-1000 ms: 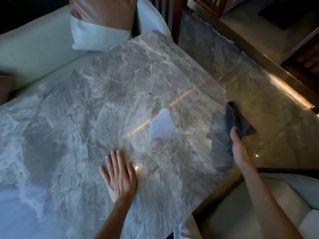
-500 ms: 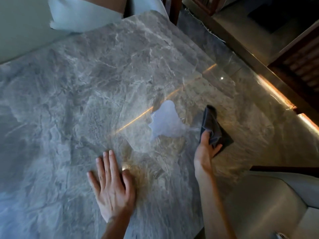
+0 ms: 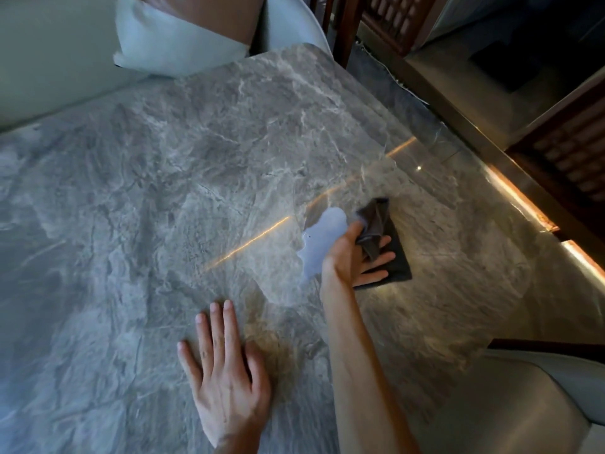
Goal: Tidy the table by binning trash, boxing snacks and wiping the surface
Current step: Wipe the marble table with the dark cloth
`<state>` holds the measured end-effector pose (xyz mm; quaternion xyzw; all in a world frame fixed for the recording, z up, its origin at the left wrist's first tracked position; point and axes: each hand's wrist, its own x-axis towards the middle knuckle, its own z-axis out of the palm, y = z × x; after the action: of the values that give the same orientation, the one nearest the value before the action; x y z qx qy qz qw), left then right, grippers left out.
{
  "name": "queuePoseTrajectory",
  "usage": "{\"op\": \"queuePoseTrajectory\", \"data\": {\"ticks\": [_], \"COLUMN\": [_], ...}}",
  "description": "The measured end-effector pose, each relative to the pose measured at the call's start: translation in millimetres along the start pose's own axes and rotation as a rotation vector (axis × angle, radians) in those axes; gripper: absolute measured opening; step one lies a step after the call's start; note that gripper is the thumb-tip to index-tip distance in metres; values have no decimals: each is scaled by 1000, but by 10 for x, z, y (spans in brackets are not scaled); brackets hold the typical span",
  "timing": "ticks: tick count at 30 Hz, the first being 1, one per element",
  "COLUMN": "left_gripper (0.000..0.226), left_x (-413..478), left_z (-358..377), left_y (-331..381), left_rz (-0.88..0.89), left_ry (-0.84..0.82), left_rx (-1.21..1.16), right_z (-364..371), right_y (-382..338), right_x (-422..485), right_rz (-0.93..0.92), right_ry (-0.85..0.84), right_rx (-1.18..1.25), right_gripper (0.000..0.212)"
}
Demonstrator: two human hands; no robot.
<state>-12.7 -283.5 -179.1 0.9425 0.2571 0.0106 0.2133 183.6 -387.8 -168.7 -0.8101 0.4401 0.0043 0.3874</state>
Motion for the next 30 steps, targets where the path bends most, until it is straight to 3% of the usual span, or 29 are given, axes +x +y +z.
{"op": "queuePoseTrajectory", "data": {"ticks": [4, 15, 18, 23, 30], "left_gripper": [69, 68, 68, 70, 71], "left_x": [-5, -27, -30, -29, -29], "left_z": [-10, -24, -20, -13, 9], "left_y": [-9, -8, -6, -17, -51], "left_rz": [4, 17, 12, 17, 36], "left_ry": [-1, -17, -19, -22, -3], "left_rx": [1, -15, -12, -15, -48], "right_z": [82, -92, -199, -413, -439], "right_y": [-143, 70, 84, 114, 257], "right_x": [-146, -150, -120, -51, 163], "right_rz": [-32, -529, -568, -595, -583], "right_ry": [-91, -408, -538, -720, -876], "right_rx": [27, -211, -150, -121, -142], "right_gripper": [70, 63, 68, 48, 51]}}
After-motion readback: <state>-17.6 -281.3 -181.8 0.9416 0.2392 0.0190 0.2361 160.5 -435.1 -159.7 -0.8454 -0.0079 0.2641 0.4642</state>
